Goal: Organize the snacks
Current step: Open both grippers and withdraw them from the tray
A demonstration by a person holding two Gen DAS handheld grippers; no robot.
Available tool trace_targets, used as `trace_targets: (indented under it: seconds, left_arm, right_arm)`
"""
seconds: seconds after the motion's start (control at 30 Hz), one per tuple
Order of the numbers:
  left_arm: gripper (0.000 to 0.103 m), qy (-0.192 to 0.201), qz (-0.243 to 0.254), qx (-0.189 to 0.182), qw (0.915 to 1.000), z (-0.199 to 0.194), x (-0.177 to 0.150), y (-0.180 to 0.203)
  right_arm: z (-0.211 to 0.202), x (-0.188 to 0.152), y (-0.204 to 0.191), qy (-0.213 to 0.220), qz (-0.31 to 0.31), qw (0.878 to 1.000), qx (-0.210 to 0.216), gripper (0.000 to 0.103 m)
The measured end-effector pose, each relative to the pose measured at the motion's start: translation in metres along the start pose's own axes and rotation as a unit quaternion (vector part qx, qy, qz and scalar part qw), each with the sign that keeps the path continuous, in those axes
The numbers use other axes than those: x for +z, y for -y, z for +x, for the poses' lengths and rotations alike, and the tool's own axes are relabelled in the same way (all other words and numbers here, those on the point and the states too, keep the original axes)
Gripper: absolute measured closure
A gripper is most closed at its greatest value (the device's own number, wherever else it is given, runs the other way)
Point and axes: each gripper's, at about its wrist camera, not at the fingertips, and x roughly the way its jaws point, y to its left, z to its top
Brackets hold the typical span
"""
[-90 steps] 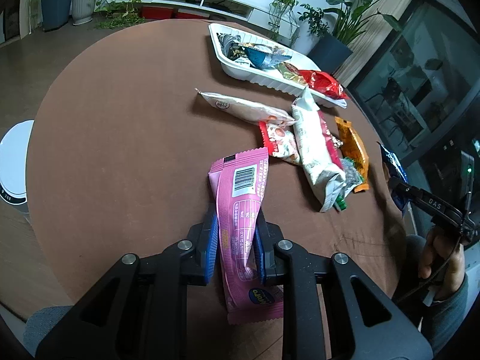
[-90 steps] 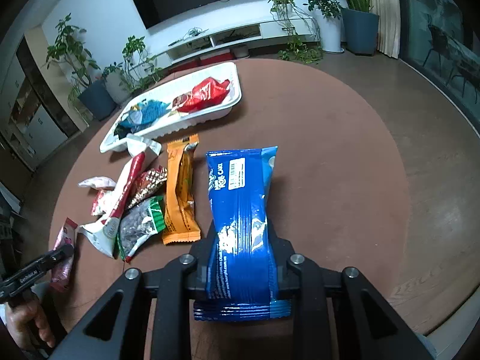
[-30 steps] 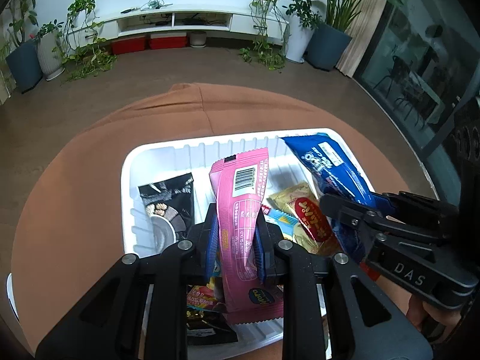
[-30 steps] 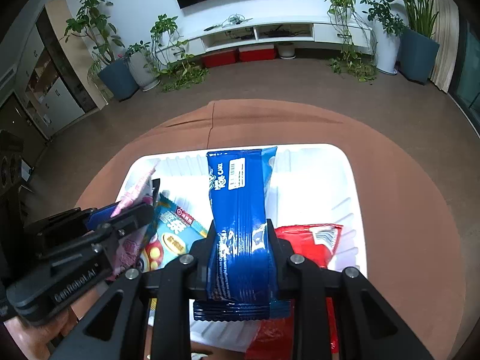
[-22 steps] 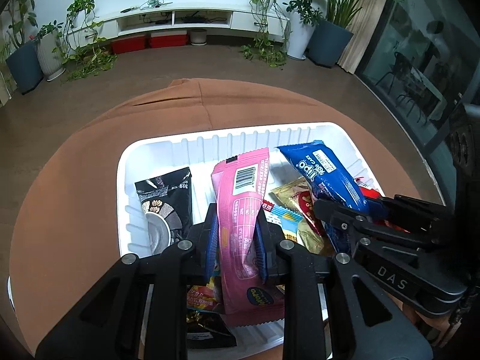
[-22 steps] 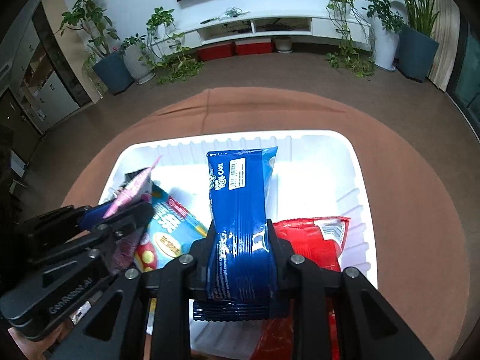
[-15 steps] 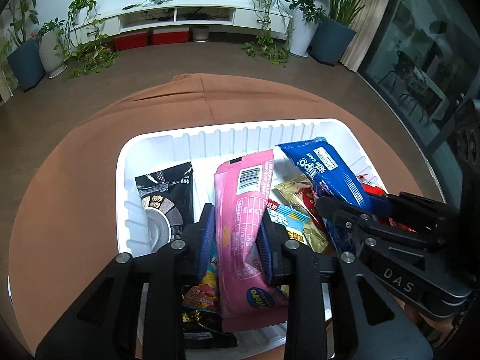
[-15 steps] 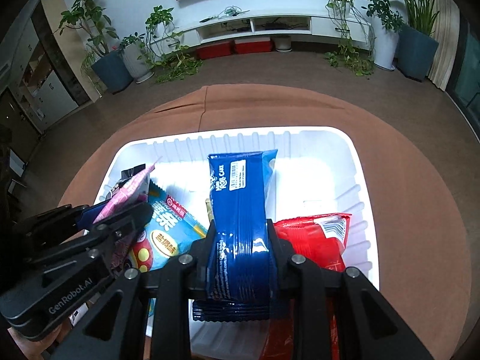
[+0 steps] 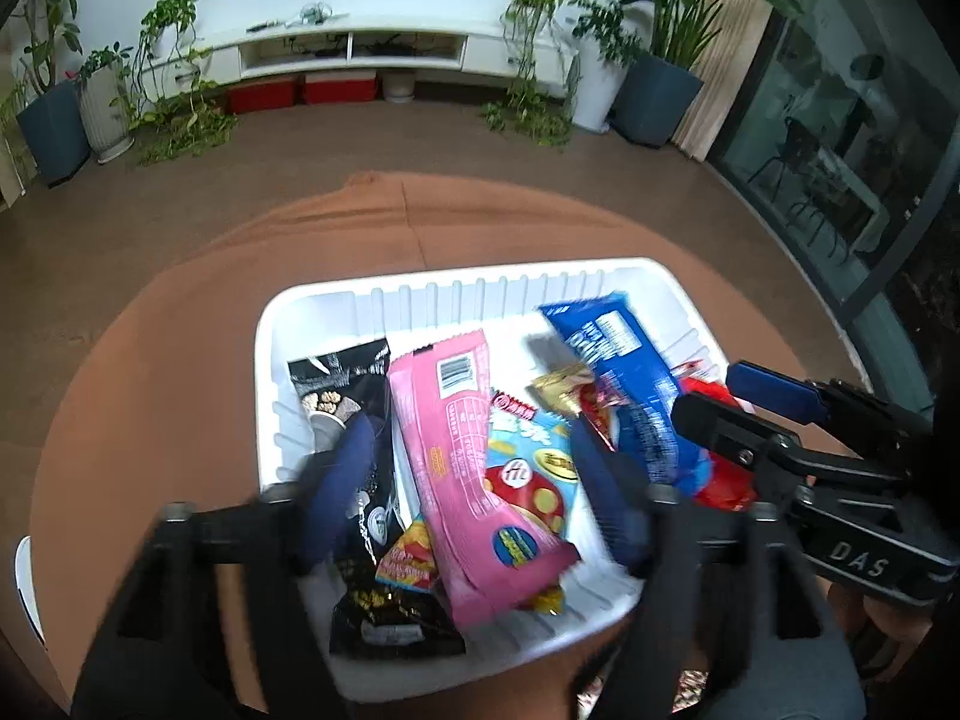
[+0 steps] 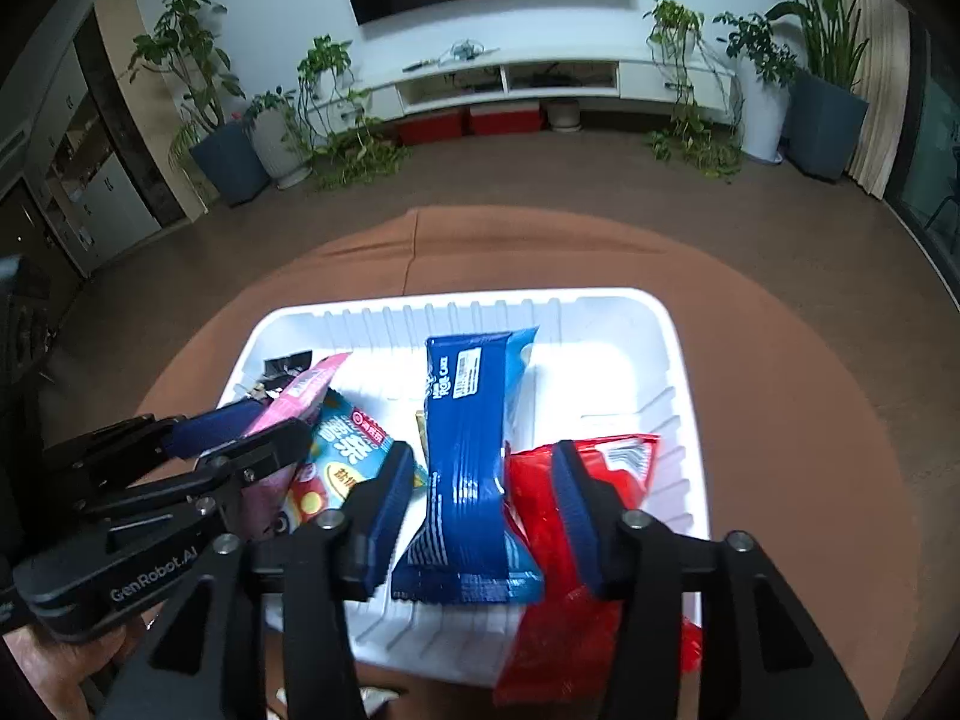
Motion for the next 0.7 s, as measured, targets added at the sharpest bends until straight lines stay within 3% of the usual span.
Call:
trace_targets:
  seconds: [0.07,0.13,0.23,0.4,0.7]
  left_arm:
    - [0.025,0.011,0.001,-0.005,0.9999,-0.018,-0.001,0.001]
    - [0.011,0.024,0.004,-0.01,0.9997,-0.036,-0.004,0.001]
    - [0.004,0.053,0.027,-0.023,0.998,-0.071,-0.015,0.001]
    - [0.0,0.089,0.106,-0.027,0.9901,-0.122,-0.054,0.011]
    - [0.0,0.022,0.167,-0.037,0.985,-0.143,-0.15,0.003]
  right_arm:
    - [-0.015,-0.003,0.004,0.009,0.009,1.0,0.011,0.036]
    - [-0.035,-0.009,0.009,0.023,0.02,0.999,0.025,0.031]
    - [-0.062,-0.021,0.014,0.043,0.028,0.998,0.041,0.024]
    - [-0.112,-0.066,0.034,0.076,0.065,0.992,0.078,0.016]
    - [-0.141,-0.191,0.053,0.049,0.147,0.981,0.115,0.014]
